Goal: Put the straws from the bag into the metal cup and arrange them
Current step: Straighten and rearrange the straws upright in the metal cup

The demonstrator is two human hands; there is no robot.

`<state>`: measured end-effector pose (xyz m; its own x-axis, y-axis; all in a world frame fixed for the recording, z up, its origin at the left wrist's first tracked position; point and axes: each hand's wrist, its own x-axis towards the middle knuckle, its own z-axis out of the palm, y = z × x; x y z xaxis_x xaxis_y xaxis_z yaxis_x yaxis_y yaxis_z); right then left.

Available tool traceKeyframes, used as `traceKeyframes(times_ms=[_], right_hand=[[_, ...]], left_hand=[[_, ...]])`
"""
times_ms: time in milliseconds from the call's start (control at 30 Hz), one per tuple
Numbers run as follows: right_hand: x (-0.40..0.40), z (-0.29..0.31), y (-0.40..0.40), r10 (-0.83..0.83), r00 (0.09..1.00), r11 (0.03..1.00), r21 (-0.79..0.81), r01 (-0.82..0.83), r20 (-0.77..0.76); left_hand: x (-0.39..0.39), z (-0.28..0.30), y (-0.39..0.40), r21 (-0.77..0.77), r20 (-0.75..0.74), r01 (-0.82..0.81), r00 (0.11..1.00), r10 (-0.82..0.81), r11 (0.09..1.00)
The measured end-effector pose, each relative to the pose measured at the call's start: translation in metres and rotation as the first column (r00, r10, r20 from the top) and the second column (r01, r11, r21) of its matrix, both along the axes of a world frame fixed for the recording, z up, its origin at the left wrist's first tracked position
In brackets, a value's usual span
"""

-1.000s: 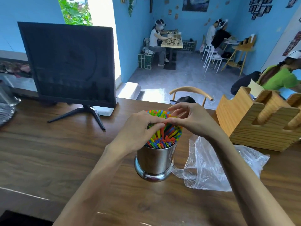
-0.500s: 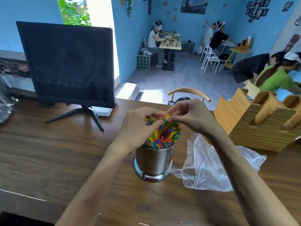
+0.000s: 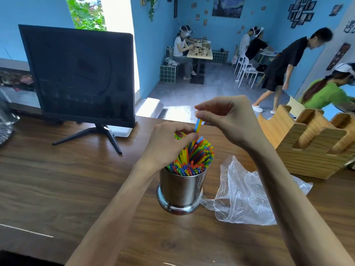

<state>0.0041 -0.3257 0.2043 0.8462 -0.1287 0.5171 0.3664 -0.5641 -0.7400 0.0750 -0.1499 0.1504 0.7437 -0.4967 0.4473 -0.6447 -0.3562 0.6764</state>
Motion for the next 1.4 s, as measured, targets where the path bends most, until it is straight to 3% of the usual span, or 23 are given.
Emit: traceKeyframes(times_ms=[167,433,500,600,700,767,833,933,1000,1200,1333,1400], right_hand=[[-0.004,0.02,-0.001,-0.084,0.967,0.99,0.126,0.054,0.242],[-0.011,0.038,-0.021,-0.276,0.844,0.899,0.434,0.058,0.46],[-0.01,0.033,-0.026,-0.3,0.834,0.863,0.504,0.03,0.464],[-0.009,0.02,-0.032,-0.32,0.86,0.781,0.625,0.0,0.399],[-0.011,0.002,-0.038,-0.23,0.926,0.724,0.688,-0.042,0.3],[-0.013,-0.016,-0.036,-0.149,0.965,0.757,0.653,-0.029,0.215],[-0.013,-0.034,-0.028,-0.087,0.988,0.837,0.547,0.001,0.131],[-0.011,-0.052,-0.007,-0.036,0.999,0.937,0.349,0.022,0.033],[-0.012,-0.057,0.004,-0.002,1.0,0.972,0.235,0.004,-0.009],[-0.012,-0.074,0.017,-0.081,0.995,0.986,-0.152,0.072,-0.054],[-0.012,-0.073,0.016,-0.087,0.989,0.96,-0.277,0.049,-0.124],[-0.015,-0.068,0.009,-0.047,0.986,0.966,-0.259,0.004,-0.161]], left_hand=[[0.0,0.002,0.002,0.09,-0.026,0.029,0.999,-0.026,0.996],[-0.002,0.001,0.003,-0.011,-0.008,0.114,0.993,-0.114,0.993],[-0.001,0.001,0.002,-0.084,0.025,0.095,0.995,-0.093,0.992],[-0.002,0.012,0.005,-0.298,-0.125,0.017,0.99,-0.057,0.954],[0.004,0.029,0.021,-0.562,-0.266,-0.063,0.958,-0.108,0.825],[0.01,0.041,0.037,-0.663,-0.316,-0.127,0.941,-0.122,0.737],[0.017,0.049,0.047,-0.686,-0.301,-0.178,0.952,-0.053,0.706],[0.025,0.055,0.052,-0.656,-0.18,-0.205,0.977,0.113,0.726],[0.026,0.06,0.052,-0.631,-0.13,-0.189,0.982,0.137,0.752],[0.009,0.064,0.038,-0.66,-0.032,-0.048,0.999,0.036,0.749],[0.006,0.052,0.027,-0.553,0.017,0.017,1.0,-0.009,0.833],[0.005,0.044,0.024,-0.44,0.039,0.041,0.999,-0.026,0.897]])
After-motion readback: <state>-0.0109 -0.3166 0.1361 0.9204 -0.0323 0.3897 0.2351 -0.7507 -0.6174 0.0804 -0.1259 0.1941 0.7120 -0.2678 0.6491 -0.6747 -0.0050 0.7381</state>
